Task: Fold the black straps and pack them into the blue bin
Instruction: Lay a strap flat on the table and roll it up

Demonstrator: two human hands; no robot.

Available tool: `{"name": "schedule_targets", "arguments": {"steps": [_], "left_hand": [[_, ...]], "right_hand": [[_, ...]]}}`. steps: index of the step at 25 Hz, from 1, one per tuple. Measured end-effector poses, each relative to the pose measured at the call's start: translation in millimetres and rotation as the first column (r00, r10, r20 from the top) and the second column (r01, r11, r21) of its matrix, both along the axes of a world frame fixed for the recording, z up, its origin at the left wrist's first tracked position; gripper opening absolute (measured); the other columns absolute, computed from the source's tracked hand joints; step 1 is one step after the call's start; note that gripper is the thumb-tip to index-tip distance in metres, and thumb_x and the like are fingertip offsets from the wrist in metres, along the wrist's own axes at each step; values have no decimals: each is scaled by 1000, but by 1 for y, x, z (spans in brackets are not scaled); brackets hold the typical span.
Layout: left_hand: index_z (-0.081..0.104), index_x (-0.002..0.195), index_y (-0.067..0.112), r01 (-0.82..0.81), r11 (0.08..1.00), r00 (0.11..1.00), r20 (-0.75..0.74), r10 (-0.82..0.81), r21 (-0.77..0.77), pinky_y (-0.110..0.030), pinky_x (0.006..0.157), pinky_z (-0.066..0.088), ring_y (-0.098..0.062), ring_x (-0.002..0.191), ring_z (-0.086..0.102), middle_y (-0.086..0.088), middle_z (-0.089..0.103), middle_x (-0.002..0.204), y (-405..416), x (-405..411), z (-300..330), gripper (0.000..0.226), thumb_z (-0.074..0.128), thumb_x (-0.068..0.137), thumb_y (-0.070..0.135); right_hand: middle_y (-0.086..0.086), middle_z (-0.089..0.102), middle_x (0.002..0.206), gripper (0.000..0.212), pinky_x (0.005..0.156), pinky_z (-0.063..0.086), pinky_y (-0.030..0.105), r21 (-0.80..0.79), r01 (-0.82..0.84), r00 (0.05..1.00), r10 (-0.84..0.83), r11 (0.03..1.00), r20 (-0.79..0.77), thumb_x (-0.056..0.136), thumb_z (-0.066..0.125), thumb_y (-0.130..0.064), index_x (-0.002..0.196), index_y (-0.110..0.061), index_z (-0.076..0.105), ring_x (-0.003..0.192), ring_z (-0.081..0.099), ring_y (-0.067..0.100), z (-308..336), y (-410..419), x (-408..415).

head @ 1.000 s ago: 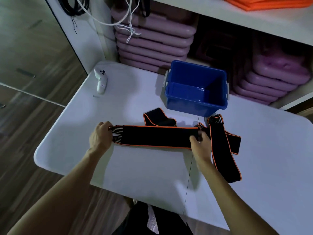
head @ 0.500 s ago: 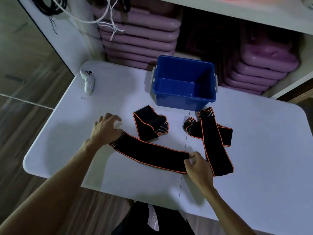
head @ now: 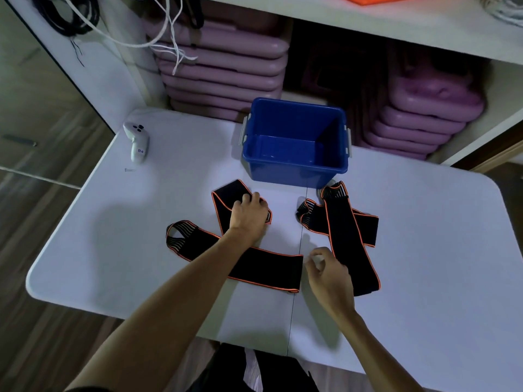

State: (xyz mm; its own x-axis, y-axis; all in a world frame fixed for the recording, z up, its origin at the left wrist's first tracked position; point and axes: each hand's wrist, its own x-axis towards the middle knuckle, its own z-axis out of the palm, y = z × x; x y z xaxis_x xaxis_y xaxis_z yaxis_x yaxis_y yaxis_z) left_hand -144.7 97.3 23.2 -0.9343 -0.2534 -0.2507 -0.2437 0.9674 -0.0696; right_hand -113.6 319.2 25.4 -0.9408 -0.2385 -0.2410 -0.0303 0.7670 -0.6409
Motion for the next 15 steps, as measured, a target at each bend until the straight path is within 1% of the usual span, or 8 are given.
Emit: {"name": "schedule_targets", "arguments": {"steps": [2,5,7,9,10,12,14,15], "left_hand": [[52,120,6,-20,995,991,-129,32,95,-40,76,46,-31,109,50,-13,47,124,-4,-5,14,38,56,87,24],[52,100,9,17,897,930,-337,149,441,-38,61,42,-30,87,57,-10,56,98,-20,-14,57,20,57,87,22],[56,94,9,127,828,866,-469,175,545,-38,65,46,-22,76,56,-6,61,88,-32,-15,93,15,60,86,20],[62,94,9,239,759,798,-568,202,606,-28,70,47,-10,72,55,-3,66,85,-40,-10,132,11,61,87,17],[65,97,9,284,714,778,-589,219,640,-21,71,46,-5,74,55,-2,67,87,-44,-6,150,12,61,88,15],[68,104,10,340,608,766,-586,264,718,-14,78,45,-1,84,59,1,70,96,-52,3,180,17,58,91,11],[68,111,11,358,553,757,-581,301,752,-15,87,46,-1,98,62,3,70,106,-62,11,195,23,54,93,7],[67,113,11,352,545,747,-579,326,761,-16,87,47,-1,100,62,3,70,108,-67,14,198,25,52,94,6]], "right_hand": [[-9,67,79,12,57,45,24,-25,-7,1000,7,1000,-11,95,55,-31,104,-26,60,73,66,11,4,-1,-3],[-13,65,85,19,67,51,27,-119,-53,999,52,991,-7,94,58,-33,111,-25,61,81,67,8,10,-10,-17],[-9,65,104,29,77,50,21,-262,-83,996,84,961,-8,92,62,-35,121,-27,59,93,63,5,17,-23,-28],[-9,53,132,49,90,43,15,-379,-113,992,128,919,15,90,67,-35,135,-29,49,112,54,3,28,-42,-41],[-14,43,142,61,97,39,17,-415,-118,988,149,902,44,89,70,-36,142,-31,41,123,47,3,36,-53,-47],[-22,27,148,78,107,30,23,-484,-122,972,203,867,120,86,74,-38,149,-35,29,136,27,-1,46,-71,-62],[-17,30,153,71,113,25,26,-503,-168,943,287,848,169,83,75,-44,143,-41,37,139,26,-1,52,-81,-74],[-11,42,150,58,114,31,28,-503,-207,920,342,839,191,83,75,-44,135,-41,48,136,37,-1,51,-84,-78]]}}
